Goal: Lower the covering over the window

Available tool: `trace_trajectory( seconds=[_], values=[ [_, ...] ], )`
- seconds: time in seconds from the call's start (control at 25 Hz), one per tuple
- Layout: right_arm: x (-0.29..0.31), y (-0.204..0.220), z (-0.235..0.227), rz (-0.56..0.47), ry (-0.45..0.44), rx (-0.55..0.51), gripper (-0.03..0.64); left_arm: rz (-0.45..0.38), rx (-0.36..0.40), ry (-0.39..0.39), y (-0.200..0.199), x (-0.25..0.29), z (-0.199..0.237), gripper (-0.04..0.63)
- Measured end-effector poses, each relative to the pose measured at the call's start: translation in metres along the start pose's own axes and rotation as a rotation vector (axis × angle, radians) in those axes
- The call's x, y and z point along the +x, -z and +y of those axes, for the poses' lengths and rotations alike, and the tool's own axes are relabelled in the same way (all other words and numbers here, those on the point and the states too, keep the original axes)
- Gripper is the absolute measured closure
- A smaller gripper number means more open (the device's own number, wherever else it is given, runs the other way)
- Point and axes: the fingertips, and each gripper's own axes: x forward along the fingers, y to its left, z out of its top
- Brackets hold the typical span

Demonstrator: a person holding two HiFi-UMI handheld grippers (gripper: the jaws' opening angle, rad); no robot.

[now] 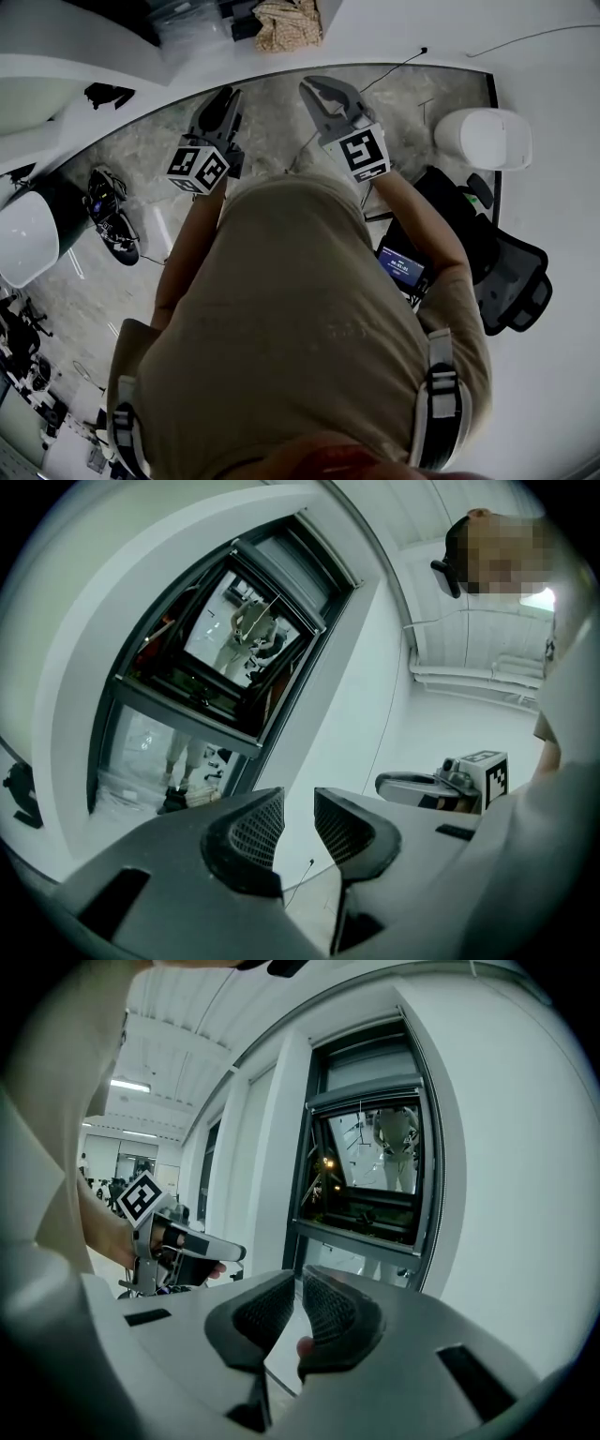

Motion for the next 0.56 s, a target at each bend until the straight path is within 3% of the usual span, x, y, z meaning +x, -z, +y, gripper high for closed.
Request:
trace_trajectory(
  seconds=[0.32,0.56],
  values=[
    [0.001,-0.011,-0.015,-0.031,-0.001,-0.009,0.598,-0.065,-0.033,0.016,-0.011,0.013,-0.002,0.502],
    [-0.026,0.004,-0.031,-0.037,0.029,0.007,0.598,-0.069,0.0,0.056,-0.008,0.027,-0.028,0.502]
  ],
)
